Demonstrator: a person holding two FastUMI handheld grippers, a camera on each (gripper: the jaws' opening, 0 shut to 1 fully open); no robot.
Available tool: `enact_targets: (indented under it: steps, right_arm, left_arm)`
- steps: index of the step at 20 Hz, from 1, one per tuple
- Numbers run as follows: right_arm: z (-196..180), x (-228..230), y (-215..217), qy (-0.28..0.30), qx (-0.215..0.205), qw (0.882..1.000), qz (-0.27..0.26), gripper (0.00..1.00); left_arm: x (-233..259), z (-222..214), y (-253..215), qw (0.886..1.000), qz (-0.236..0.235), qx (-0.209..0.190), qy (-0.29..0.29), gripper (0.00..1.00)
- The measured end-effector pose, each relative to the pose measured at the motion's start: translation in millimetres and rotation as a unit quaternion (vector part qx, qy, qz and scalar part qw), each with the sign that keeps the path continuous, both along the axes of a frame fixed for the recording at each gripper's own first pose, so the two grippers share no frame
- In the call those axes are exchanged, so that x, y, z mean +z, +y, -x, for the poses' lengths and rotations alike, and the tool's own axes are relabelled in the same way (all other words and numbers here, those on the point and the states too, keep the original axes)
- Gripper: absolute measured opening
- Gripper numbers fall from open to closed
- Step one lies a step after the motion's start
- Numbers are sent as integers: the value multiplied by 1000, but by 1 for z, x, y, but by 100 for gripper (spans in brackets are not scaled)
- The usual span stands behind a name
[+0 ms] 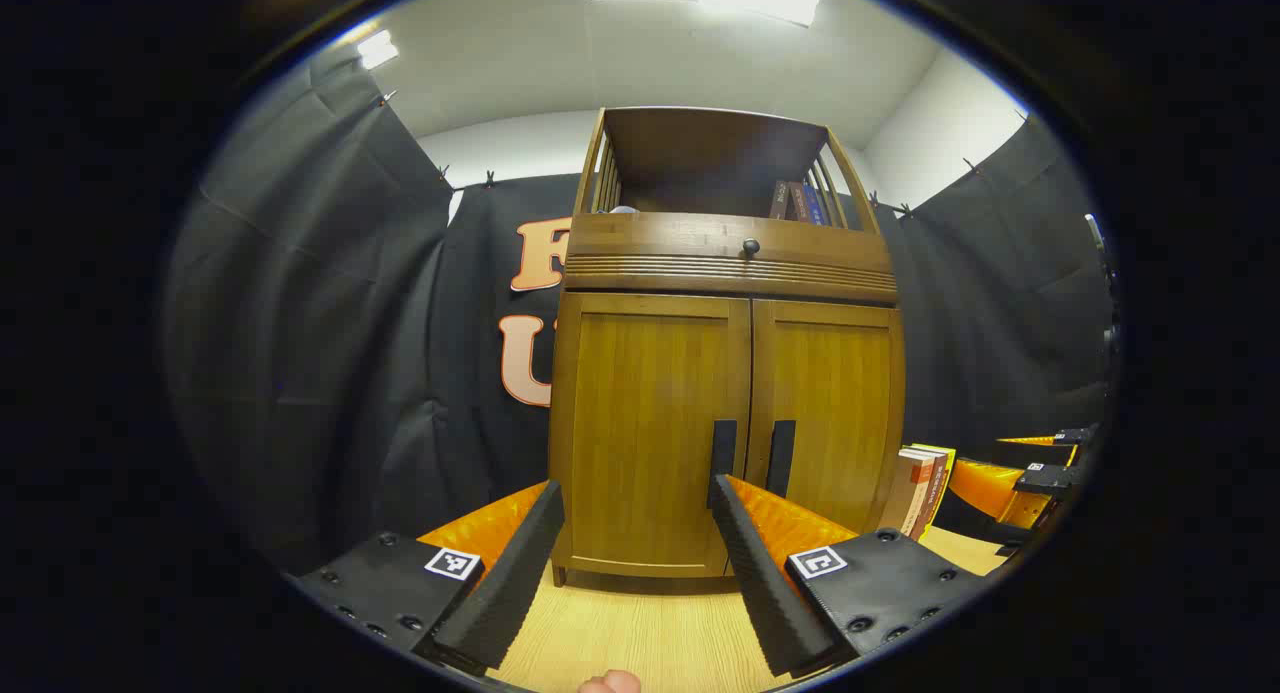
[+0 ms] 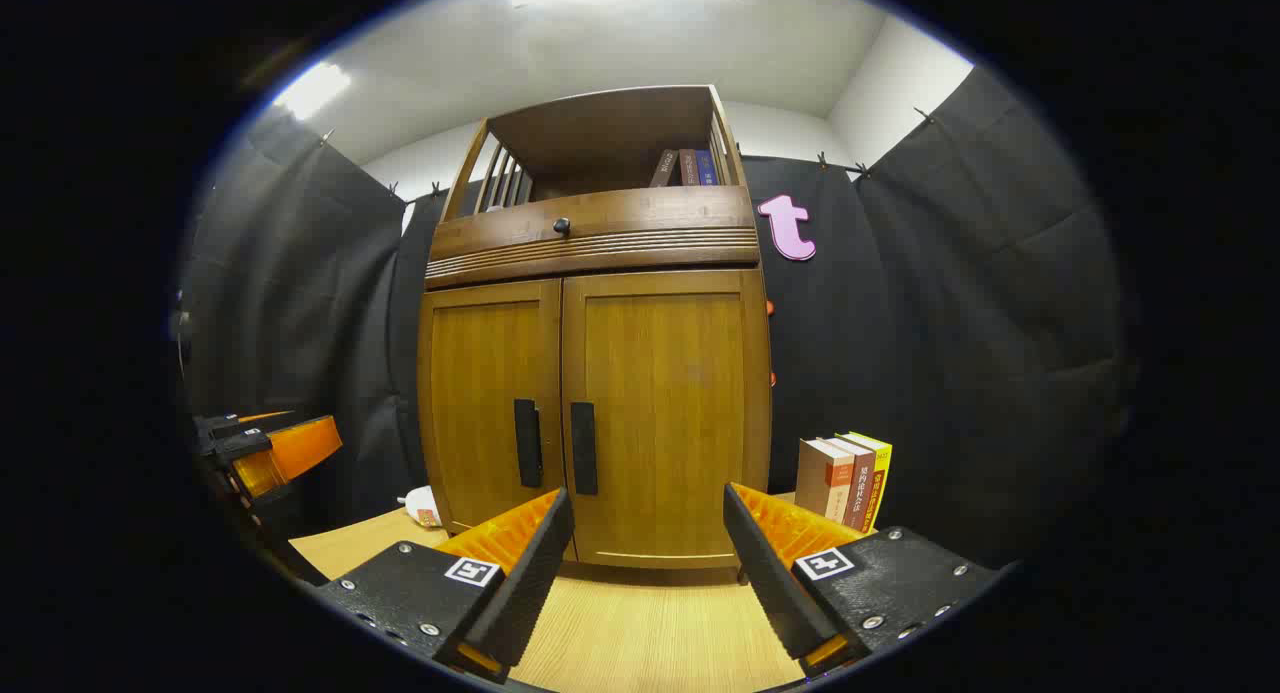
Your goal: Open the right door of the double-door shoe cabinet with the right hand, and open the left door with the left hand.
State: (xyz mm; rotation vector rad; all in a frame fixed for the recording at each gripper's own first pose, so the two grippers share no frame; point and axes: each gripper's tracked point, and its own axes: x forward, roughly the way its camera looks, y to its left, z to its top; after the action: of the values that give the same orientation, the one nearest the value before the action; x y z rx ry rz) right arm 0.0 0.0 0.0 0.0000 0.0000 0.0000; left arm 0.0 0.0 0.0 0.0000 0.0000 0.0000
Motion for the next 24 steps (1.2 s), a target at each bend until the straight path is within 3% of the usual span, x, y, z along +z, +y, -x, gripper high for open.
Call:
enact_targets:
  steps: [1,3,4,11,12,15,17,24]
  right_arm:
    - [0,0,-1,1,0,1000,-1,97]
    - [0,-1,-3,3,-1,1000,-5,97]
    - [1,0,-3,3,-2,1000,-6,97]
    - [2,-1,1,4,0,1000,-4,97]
    - [1,-1,1,4,0,1000,-4,97]
    - [2,0,2,3,1,1000,-5,97]
    - [1,-1,3,3,1,1000,-6,97]
    - [2,-4,7,8,5,1000,-5,97]
  left_arm:
    - [-1,1,0,1000,1,1,1,93]
    - [-3,1,1,1000,0,4,3,96]
    - [-2,1,2,1000,0,5,3,92]
    - [-2,2,5,1000,-6,9,0,92]
    - [-2,2,6,1000,-5,10,0,96]
    - [-2,2,6,1000,-6,10,0,96]
    - [-2,3,7,1000,-9,9,-1,92]
    - [0,3,11,1000,-13,12,-5,92]
